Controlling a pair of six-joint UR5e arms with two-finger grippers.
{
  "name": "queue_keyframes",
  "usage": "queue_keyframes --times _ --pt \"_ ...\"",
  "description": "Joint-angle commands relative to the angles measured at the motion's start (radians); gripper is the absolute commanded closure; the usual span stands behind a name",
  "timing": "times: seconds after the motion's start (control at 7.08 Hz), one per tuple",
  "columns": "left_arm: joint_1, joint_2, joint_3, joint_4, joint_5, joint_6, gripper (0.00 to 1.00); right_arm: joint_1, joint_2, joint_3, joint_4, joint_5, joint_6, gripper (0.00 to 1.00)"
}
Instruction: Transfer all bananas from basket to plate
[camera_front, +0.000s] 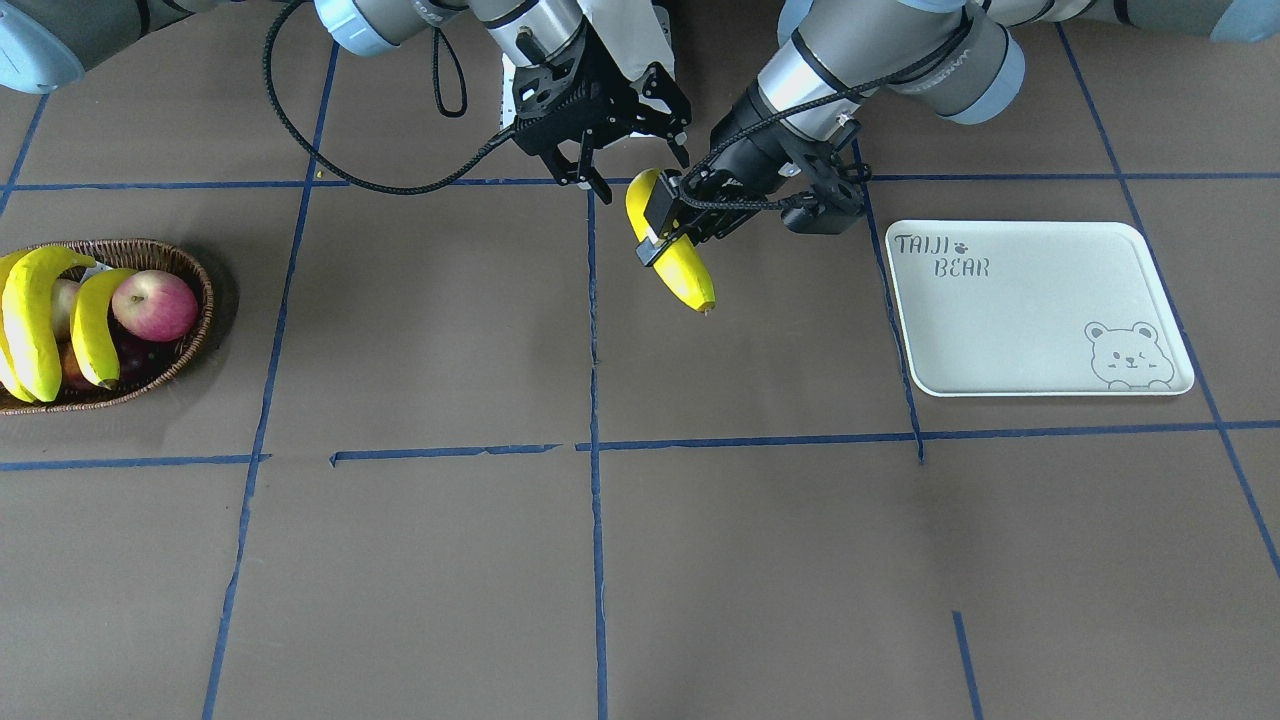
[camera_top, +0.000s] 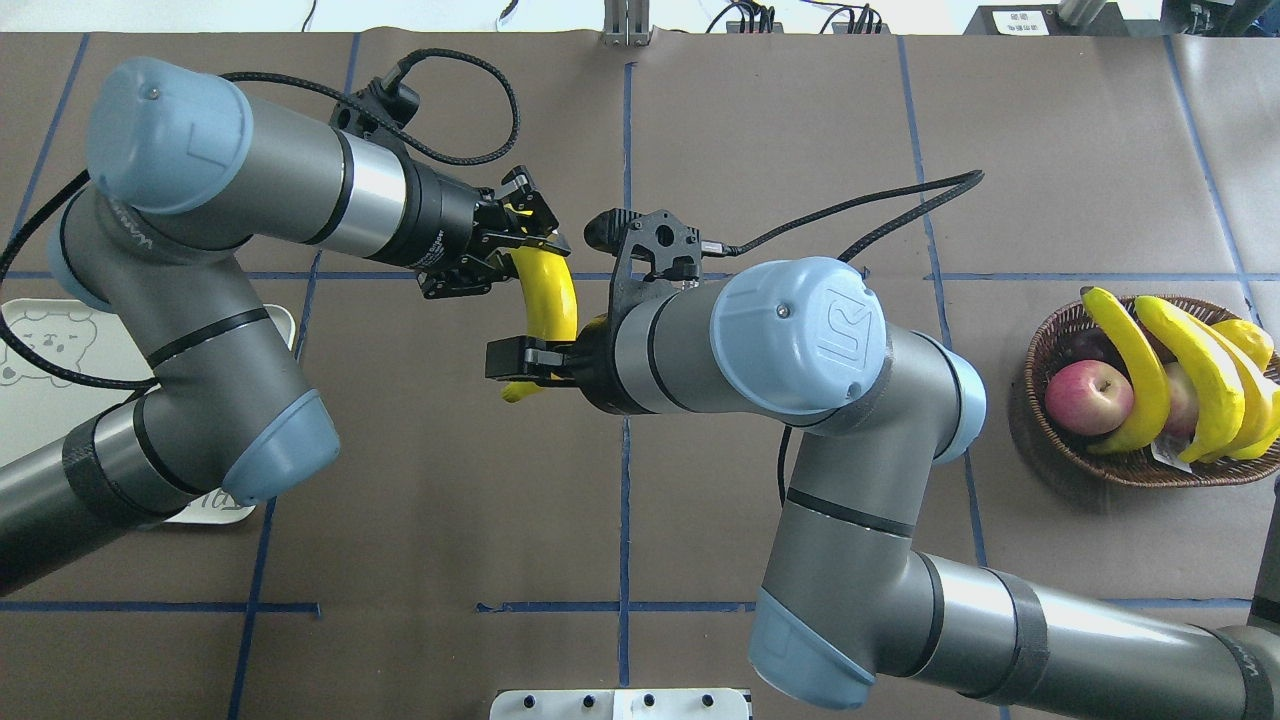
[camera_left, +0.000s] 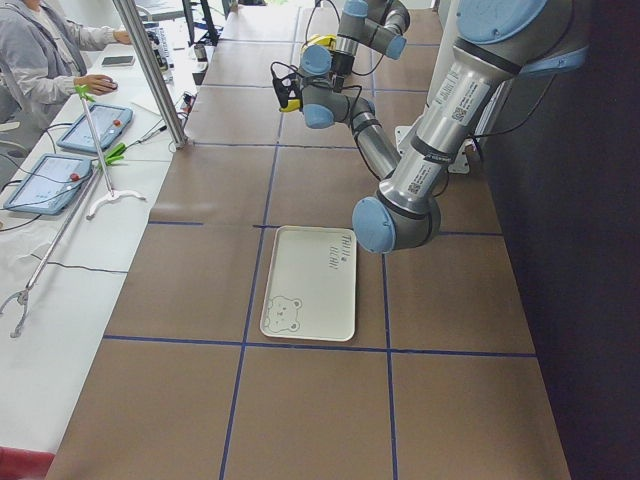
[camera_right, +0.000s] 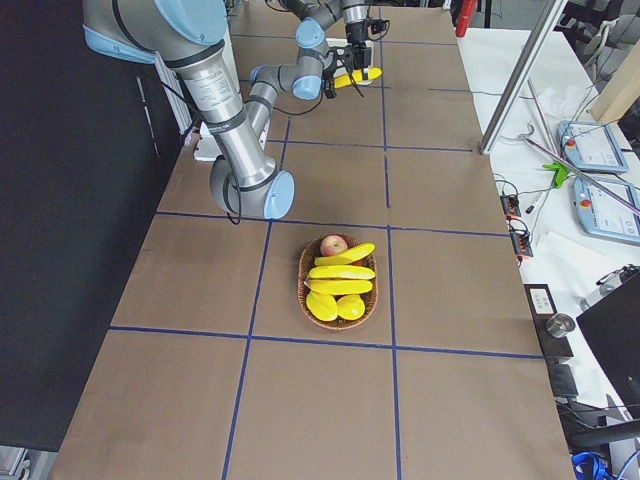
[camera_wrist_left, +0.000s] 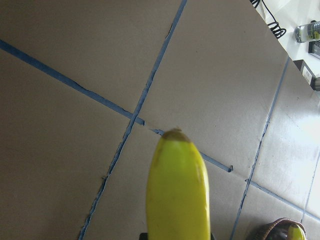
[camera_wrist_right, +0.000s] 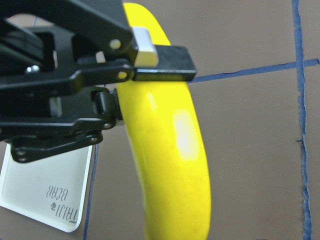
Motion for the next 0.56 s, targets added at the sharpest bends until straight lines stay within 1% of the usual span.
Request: queue_keyframes --times 0.0,0.28,0.42 --pt "-0.016 0.061 -0.009 0.002 0.002 0.004 1.00 0.027 -0.009 0.005 -0.012 0.034 0.000 0.00" --pt "-0.083 0.179 -0.025 0.004 -0.003 0.005 1.00 0.105 -0.073 0.008 -0.014 0.152 -0.002 0.00" --pt "-0.119 0.234 -0.031 0.004 -0.006 0.004 1.00 0.135 -0.105 0.009 -0.014 0.172 -0.003 0.00"
